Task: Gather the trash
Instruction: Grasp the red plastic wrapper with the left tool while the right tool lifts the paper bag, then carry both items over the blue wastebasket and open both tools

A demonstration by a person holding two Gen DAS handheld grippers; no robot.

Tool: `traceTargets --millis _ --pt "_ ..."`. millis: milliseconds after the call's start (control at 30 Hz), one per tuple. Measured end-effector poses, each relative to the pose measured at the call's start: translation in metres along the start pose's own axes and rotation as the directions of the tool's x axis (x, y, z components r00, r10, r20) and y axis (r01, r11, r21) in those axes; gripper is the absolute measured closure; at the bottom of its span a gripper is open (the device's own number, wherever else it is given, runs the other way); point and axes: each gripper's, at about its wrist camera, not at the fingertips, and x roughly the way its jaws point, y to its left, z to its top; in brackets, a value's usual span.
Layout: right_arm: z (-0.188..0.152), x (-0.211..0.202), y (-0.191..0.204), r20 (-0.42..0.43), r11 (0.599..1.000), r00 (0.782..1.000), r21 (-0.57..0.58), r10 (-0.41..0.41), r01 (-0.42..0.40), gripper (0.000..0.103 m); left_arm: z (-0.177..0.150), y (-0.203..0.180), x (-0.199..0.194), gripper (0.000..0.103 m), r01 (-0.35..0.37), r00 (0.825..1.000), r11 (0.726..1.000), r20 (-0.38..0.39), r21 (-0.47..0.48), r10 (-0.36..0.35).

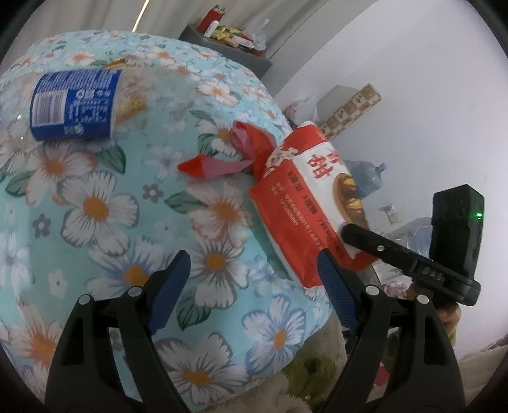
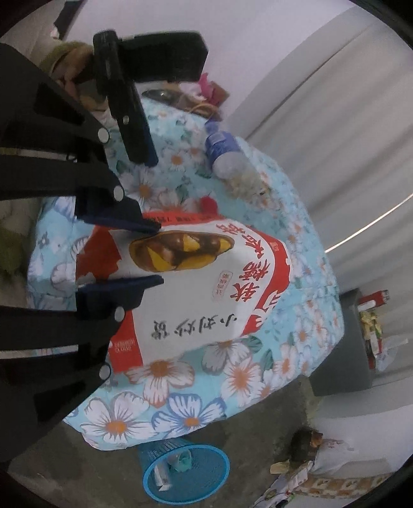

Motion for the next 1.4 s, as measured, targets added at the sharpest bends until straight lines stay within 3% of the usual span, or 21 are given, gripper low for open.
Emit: traceTargets --millis 100,333,500,600,733,833,900,1067,1233,1400 --pt "0.004 -0.019 -0.006 0.042 1.0 0.999 0.019 0.013 -0.014 0.089 0.006 -0.006 0.002 0.026 -0.003 1.0 1.0 0.012 0.024 0.003" --pt "0.01 -0.065 -0.041 0.174 0.989 0.984 0.126 0.051 -0.073 0.09 0.033 -0.023 0.025 0.033 -0.013 0.999 0.995 0.035 0.095 0.01" --pt "0.009 -0.069 -0.057 0.218 0.975 0.973 0.188 0.073 -0.115 0.09 0.062 -0.037 0.057 0.038 -0.125 0.992 0.976 0.054 0.179 0.117" --pt "0.008 -0.067 -0.061 0.226 0.972 0.971 0.196 0.081 -0.127 0.09 0.079 -0.036 0.078 0.044 -0.216 0.976 0.963 0.047 0.161 0.211" --pt "0.007 -0.062 -0.068 0.222 0.967 0.971 0.214 0.087 -0.136 0.09 0.094 -0.029 0.109 0.048 -0.257 0.966 0.956 0.01 0.143 0.258" --pt "0.007 -0.06 -0.075 0.224 0.961 0.97 0.232 0.097 -0.15 0.09 0.092 -0.032 0.12 0.058 -0.289 0.957 0.939 0.028 0.184 0.289" --pt "0.005 -0.063 -0.081 0.236 0.957 0.966 0.239 0.105 -0.163 0.09 0.089 -0.037 0.122 0.065 -0.295 0.955 0.932 0.044 0.212 0.292" --pt "0.001 -0.076 -0.096 0.283 0.948 0.951 0.252 0.122 -0.197 0.09 0.089 -0.052 0.117 0.094 -0.29 0.957 0.926 0.06 0.243 0.284" --pt "-0.002 -0.112 -0.125 0.38 0.943 0.921 0.269 0.083 -0.196 0.09 0.099 -0.094 0.107 0.098 -0.252 0.967 0.917 0.11 0.31 0.229" --pt "-0.011 -0.155 -0.177 0.498 0.923 0.867 0.342 -0.016 -0.179 0.09 0.118 -0.166 0.133 0.098 -0.111 0.994 0.898 0.07 0.425 0.089"
